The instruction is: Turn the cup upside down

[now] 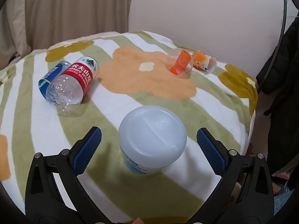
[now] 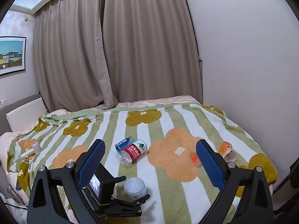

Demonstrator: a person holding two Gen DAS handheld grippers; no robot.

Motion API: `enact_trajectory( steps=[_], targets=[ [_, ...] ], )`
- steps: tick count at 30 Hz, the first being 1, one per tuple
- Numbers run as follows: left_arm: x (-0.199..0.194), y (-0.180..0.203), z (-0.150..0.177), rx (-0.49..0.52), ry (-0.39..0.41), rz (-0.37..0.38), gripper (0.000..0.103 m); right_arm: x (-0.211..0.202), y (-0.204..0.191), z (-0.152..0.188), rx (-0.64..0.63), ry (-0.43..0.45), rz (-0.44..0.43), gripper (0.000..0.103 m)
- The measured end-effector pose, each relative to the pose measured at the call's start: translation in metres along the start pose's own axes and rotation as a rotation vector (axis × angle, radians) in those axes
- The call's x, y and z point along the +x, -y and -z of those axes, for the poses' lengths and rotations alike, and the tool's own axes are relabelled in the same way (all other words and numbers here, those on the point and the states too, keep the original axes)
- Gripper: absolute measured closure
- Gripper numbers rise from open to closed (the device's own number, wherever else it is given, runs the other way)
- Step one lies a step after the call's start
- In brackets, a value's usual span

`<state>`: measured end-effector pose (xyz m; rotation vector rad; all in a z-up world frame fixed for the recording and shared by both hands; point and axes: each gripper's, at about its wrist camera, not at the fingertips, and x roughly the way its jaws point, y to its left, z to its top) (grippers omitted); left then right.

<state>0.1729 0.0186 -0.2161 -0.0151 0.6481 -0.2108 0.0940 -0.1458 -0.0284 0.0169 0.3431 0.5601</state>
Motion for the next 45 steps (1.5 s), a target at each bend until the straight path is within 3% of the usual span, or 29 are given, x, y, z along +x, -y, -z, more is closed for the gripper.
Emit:
enact_trajectory(
  steps=[5, 12, 16, 20, 21, 25, 29, 35, 45],
  targets=[
    [-0.027, -0.004, -0.011, -0.001, 0.030, -0.040, 0.001, -0.005, -0.004, 0.001, -0.019, 0.015, 0.018, 0.005],
    [-0.137, -0.009, -0.075, -0.051, 0.210, -0.042, 0.001, -0.028, -0.006, -0.001, -0.028, 0.073, 0.120, 0.006],
    [-0.201, -0.004, -0.115, -0.093, 0.312, -0.002, 0.000, -0.043, 0.000, -0.004, 0.007, 0.095, 0.198, 0.006],
    [-0.252, 0.012, -0.130, -0.087, 0.433, -0.015, 0.000, -0.064, 0.001, -0.004, -0.008, 0.143, 0.277, 0.005],
    [-0.259, 0.018, -0.129, -0.073, 0.455, -0.042, 0.000, -0.068, -0.001, -0.003, -0.020, 0.152, 0.301, 0.000],
    [-0.260, 0.042, -0.099, 0.015, 0.514, -0.134, 0.000, -0.088, -0.008, 0.004, -0.049, 0.215, 0.358, 0.000],
    [-0.250, 0.049, -0.076, 0.034, 0.525, -0.147, 0.000, -0.095, -0.007, 0.010, -0.028, 0.195, 0.420, 0.000],
    [-0.258, 0.041, -0.075, -0.016, 0.558, -0.148, 0.000, -0.102, -0.003, 0.011, 0.019, 0.202, 0.457, 0.000],
    [-0.257, 0.049, -0.073, 0.022, 0.557, -0.176, 0.000, -0.093, -0.001, 0.012, 0.001, 0.192, 0.484, 0.000]
  ],
)
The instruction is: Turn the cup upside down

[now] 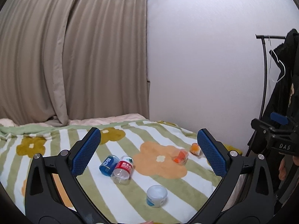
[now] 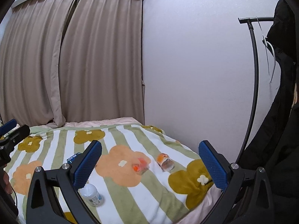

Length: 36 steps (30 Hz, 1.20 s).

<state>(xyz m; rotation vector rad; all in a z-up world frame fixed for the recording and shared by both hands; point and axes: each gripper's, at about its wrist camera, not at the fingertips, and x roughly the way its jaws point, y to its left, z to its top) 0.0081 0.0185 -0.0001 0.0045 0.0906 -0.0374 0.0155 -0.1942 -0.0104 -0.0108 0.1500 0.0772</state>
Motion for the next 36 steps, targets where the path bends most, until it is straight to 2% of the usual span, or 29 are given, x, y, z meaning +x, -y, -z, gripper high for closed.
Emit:
enact_trajectory(
  steps=[36],
  targets=[
    [0.0000, 0.0069, -0.0020, -0.003, -0.002, 0.002, 0.000, -0.0052, 0.0065, -0.0013, 0.011, -0.003, 0.041, 0.000]
  ],
)
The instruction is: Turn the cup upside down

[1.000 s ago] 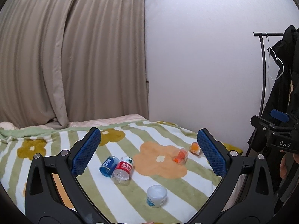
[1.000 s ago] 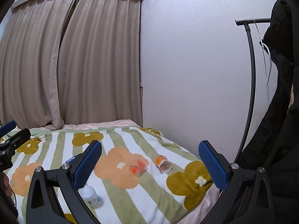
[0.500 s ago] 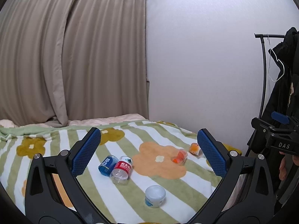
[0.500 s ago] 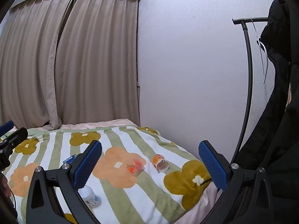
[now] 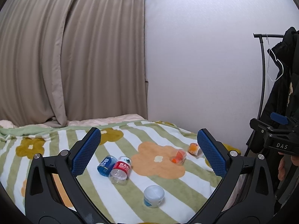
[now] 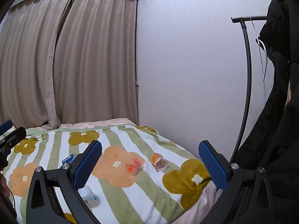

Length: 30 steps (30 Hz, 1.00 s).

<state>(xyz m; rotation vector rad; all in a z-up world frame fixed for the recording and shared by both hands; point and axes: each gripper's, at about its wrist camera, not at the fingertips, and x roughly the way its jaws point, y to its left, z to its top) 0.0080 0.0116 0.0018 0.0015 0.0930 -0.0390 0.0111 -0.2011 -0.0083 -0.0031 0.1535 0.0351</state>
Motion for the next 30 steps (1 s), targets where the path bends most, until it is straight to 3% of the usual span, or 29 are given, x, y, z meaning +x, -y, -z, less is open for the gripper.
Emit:
enact_trajectory(
  steps=[30],
  targets=[
    [0.006, 0.011, 0.002, 0.033, -0.021, 0.048, 0.000, 0.003, 0.004, 0.004, 0.000, -0.012, 0.008, 0.000]
  ],
)
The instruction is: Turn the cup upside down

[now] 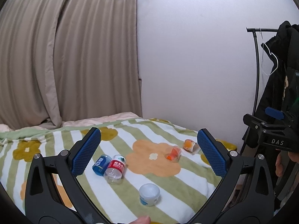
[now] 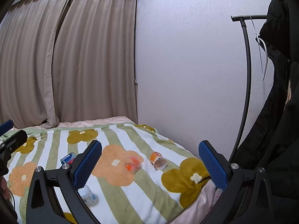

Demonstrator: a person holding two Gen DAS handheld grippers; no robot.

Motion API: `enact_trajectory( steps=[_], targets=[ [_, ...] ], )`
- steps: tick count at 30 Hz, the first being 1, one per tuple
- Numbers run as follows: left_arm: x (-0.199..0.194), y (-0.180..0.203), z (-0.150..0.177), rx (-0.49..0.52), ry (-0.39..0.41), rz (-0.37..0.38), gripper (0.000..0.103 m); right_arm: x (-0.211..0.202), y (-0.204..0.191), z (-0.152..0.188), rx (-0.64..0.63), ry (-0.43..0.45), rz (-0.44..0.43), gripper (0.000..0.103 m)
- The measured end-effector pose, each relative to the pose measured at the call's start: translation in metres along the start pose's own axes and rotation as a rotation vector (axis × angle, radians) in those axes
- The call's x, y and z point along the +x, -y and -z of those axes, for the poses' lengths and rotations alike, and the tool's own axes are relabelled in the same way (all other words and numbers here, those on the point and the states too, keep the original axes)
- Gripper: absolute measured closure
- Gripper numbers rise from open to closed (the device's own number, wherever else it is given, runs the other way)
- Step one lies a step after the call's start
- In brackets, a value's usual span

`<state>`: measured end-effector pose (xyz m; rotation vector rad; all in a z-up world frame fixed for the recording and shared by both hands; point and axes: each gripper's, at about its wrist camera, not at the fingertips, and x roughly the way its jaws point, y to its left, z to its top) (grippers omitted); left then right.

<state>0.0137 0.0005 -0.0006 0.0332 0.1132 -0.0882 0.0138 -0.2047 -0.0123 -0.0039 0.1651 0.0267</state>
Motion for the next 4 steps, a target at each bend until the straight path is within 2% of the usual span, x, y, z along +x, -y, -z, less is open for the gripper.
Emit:
enact_trajectory(
  steps=[4],
  targets=[
    [-0.0007, -0.0012, 0.0002, -0.015, 0.005, 0.011, 0.000, -0.0002, 0.0006, 0.0008, 0.001, -0.001, 0.001, 0.000]
  ],
)
